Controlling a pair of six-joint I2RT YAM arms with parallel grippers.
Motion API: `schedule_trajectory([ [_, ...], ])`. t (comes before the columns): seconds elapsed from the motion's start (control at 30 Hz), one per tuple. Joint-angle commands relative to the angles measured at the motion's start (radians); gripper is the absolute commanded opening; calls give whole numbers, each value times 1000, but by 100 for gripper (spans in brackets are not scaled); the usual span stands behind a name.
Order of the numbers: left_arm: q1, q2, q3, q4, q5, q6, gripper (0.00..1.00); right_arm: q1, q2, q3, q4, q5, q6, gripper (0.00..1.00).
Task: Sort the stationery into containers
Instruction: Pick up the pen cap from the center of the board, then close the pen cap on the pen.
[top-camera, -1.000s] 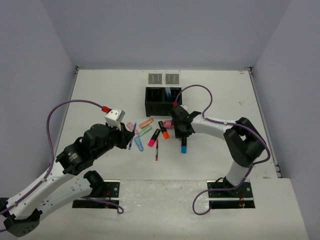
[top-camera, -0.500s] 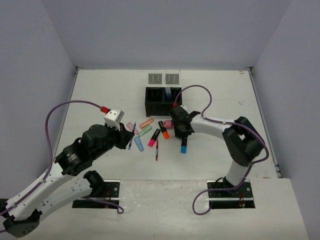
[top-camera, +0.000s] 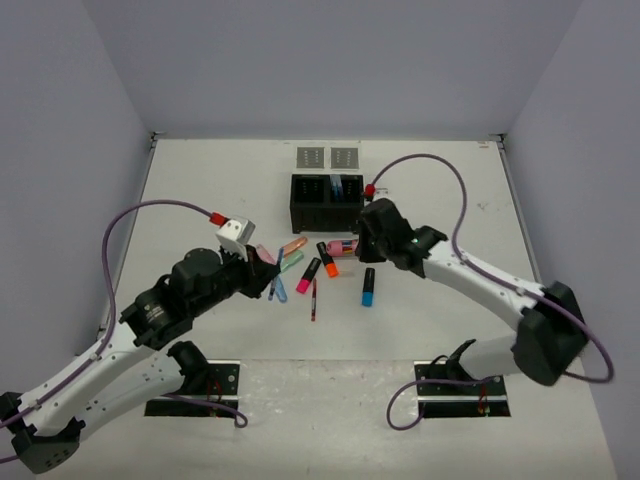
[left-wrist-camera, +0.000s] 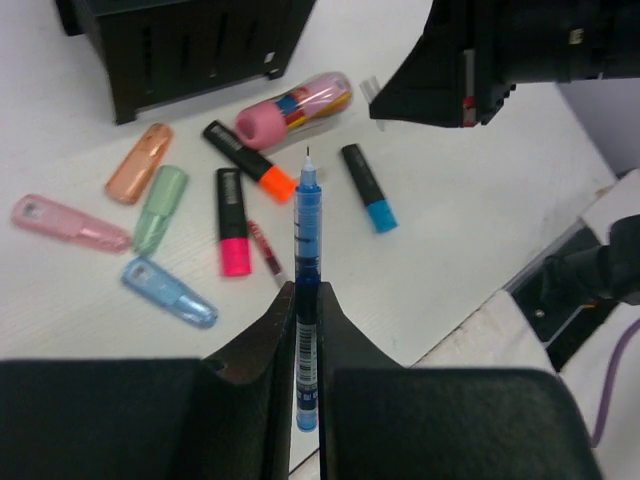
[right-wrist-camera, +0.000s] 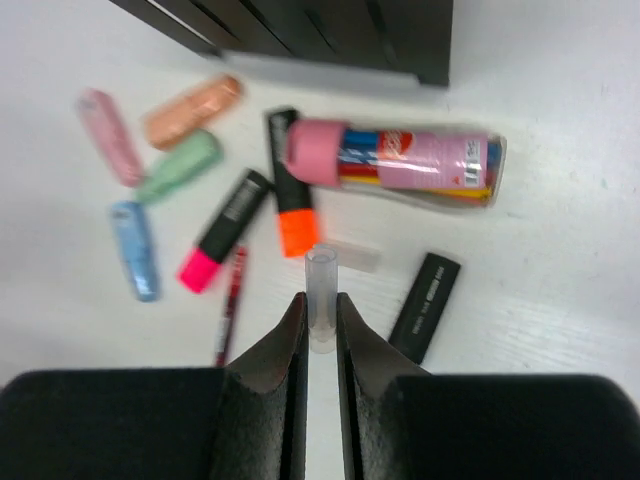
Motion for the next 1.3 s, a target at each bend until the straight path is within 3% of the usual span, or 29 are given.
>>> schedule_trajectory([
  [0.0,-3,-38,-111,373,239,-87,0,1,-358,-152,342,-146,95,0],
  [0.17,-16,-14,-228,778,368,-173,0,7,-628,-572,1213,-160,393,0],
  [0.3,-78,37,-263,975,417,-183,0,32,-610,-596,1435,-213,389,0],
  [0.43,-143,77,-238,1012,387,-148,0,38,-577,-554,1432,-309,371,0],
  [0.6,-145,130,-192,962,384,-141,0,41,-555,-566,1500,-392,357,0],
  [0.87,-145,150,-181,961,388,-142,0,42,-524,-506,1398,-506,330,0],
  [1.27,-145,138,-146,908,395,-114,0,45,-509,-498,1342,-559,306,0],
])
